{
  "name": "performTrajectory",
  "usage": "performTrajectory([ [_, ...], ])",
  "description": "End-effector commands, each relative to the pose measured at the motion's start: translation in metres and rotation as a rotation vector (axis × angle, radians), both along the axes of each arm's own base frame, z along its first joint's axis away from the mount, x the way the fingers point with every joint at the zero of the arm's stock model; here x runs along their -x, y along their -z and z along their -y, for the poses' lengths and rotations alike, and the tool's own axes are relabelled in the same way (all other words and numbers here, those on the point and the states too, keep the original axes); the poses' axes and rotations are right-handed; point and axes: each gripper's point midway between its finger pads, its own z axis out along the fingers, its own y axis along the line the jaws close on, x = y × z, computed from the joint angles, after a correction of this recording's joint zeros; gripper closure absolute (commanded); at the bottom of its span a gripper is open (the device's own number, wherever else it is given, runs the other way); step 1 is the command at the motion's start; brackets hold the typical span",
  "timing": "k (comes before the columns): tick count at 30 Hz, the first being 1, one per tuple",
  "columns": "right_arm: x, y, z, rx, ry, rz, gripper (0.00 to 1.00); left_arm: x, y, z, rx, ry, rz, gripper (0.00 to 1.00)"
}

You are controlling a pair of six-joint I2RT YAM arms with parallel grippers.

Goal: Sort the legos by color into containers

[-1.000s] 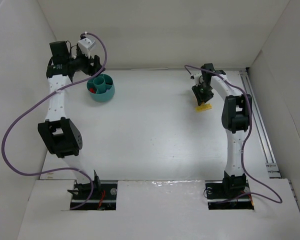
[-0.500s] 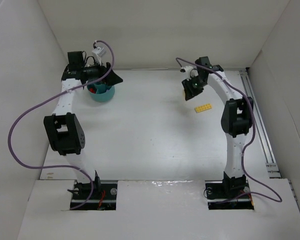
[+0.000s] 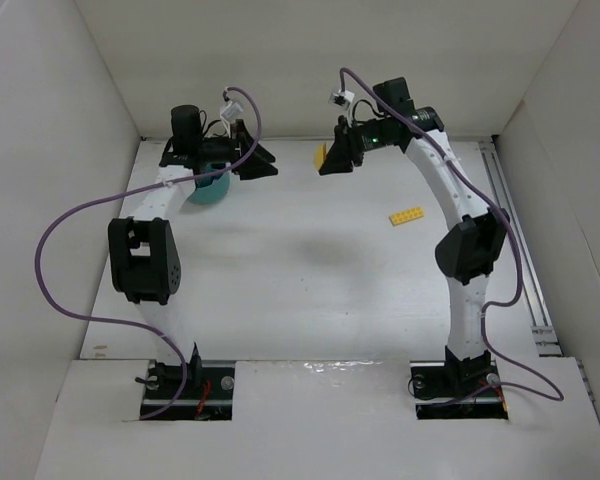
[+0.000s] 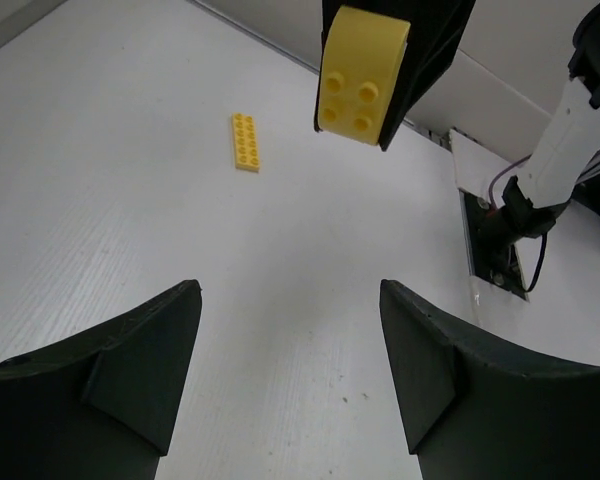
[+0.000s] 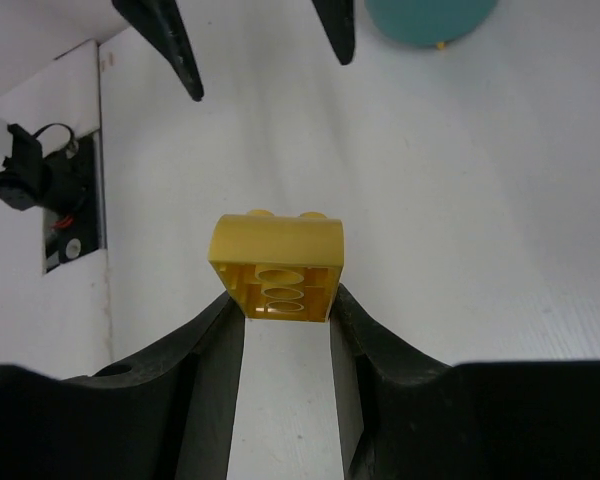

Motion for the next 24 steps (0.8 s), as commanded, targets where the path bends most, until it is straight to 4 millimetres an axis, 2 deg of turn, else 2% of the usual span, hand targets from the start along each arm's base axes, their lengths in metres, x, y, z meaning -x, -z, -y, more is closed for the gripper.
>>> performTrajectory([
  [1, 0.027, -0.01, -0.016, -0.067, -0.124, -0.014, 0.87, 0.017, -0.033, 0.008, 0.066, 0.154, 0.194, 0.32],
  [5, 0.045, -0.001, -0.024, -0.03, -0.17, -0.013, 0.89, 0.03, -0.044, 0.016, 0.071, 0.232, 0.222, 0.32],
  [7, 0.045, 0.007, -0.026, -0.005, -0.185, -0.001, 0.89, 0.035, -0.043, 0.024, 0.074, 0.263, 0.237, 0.32],
  [9, 0.051, 0.007, -0.032, 0.007, -0.196, 0.003, 0.9, 0.04, -0.049, 0.028, 0.075, 0.283, 0.264, 0.31],
  [16, 0.051, 0.011, -0.041, 0.037, -0.199, 0.043, 0.9, 0.056, -0.048, 0.041, 0.081, 0.372, 0.261, 0.29],
  [24, 0.052, 0.006, -0.044, 0.038, -0.201, 0.063, 0.9, 0.063, -0.047, 0.043, 0.083, 0.411, 0.269, 0.28],
])
